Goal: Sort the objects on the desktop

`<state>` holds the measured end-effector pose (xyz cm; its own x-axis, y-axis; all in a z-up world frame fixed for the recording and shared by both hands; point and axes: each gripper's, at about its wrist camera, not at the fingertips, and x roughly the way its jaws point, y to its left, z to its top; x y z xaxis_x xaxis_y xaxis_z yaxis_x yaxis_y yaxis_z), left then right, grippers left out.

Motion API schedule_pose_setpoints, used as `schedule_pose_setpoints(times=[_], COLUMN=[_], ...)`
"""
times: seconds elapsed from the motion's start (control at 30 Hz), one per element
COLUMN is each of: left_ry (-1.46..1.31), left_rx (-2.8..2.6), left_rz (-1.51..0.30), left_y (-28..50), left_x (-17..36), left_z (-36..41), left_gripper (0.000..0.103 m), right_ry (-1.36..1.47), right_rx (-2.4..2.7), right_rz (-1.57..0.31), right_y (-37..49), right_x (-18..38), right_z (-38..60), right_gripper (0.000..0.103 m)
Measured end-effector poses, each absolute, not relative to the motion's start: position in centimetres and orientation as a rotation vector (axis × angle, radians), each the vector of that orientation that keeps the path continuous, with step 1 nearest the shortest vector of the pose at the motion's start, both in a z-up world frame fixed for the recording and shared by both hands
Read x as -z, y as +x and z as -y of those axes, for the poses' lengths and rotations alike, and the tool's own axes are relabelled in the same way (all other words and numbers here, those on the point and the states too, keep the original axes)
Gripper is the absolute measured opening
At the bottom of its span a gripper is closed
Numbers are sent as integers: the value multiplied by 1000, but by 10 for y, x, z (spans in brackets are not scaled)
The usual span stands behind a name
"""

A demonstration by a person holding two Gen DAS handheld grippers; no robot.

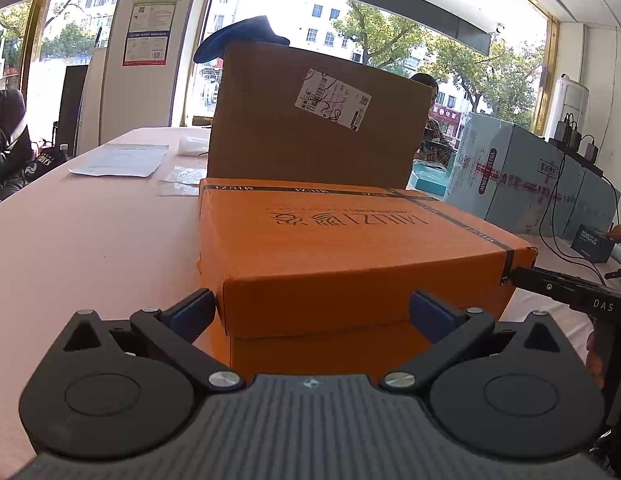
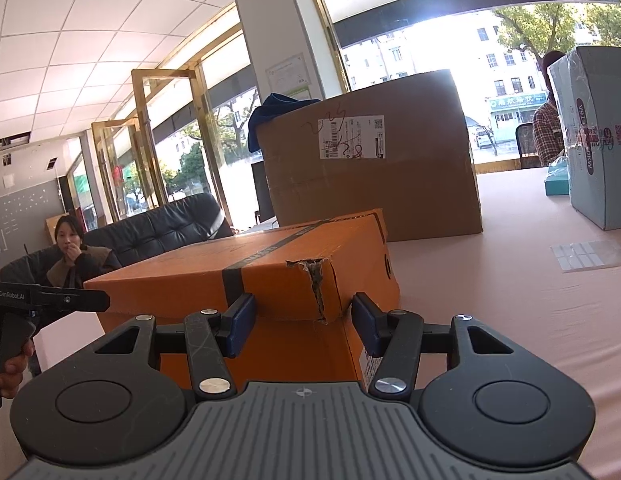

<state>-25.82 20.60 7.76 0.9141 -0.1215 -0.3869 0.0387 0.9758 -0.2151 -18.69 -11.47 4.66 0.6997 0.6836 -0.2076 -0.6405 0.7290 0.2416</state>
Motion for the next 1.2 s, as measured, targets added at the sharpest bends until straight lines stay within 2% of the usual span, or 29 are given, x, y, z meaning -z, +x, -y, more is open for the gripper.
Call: schedule_pose_setpoints(times=[0.13,0.27,0.33,0.4,0.5,0.63,0.77,0.93,1.07,1.2], left_ry=[-225,-216,-195,-169,-168,-175,-182,-348,-285,-337], left_rx=[72,-32,-50,-71,-75,-77,-78,-17,-55,-53], left_rz=[-393,-203,-198,-208,-239,-287,-334,-352,-292,-320], left_y=[-265,-293,-291,-282,-273,-260,-248,-244,-250,-243], left_x=[-76,-98,-111,-117,-108,-93,-78,-63,-57,-61], left_z=[-211,-221,-221,-216,-212,-208,-204,-227,-217,-226], left_gripper=[103,103,103,103,101,89,90,93,96,96], right_ry=[180,244,275,257,219,203,212,228,215,199], right_rx=[-724,-706,-708,-709,-706,-712,-717,-726,-715,-702], right_rz=[-290,-238,-218,-212,-235,-263,-272,-259,-238,-234], right_y=[-188,-191,-190,-187,-183,-181,-181,-183,-186,-188], right_x=[-47,-64,-76,-87,-89,-76,-66,-61,-58,-60], right_z=[123,133,135,130,114,103,102,108,106,102], right_gripper=[51,51,45,29,18,18,16,14,12,12])
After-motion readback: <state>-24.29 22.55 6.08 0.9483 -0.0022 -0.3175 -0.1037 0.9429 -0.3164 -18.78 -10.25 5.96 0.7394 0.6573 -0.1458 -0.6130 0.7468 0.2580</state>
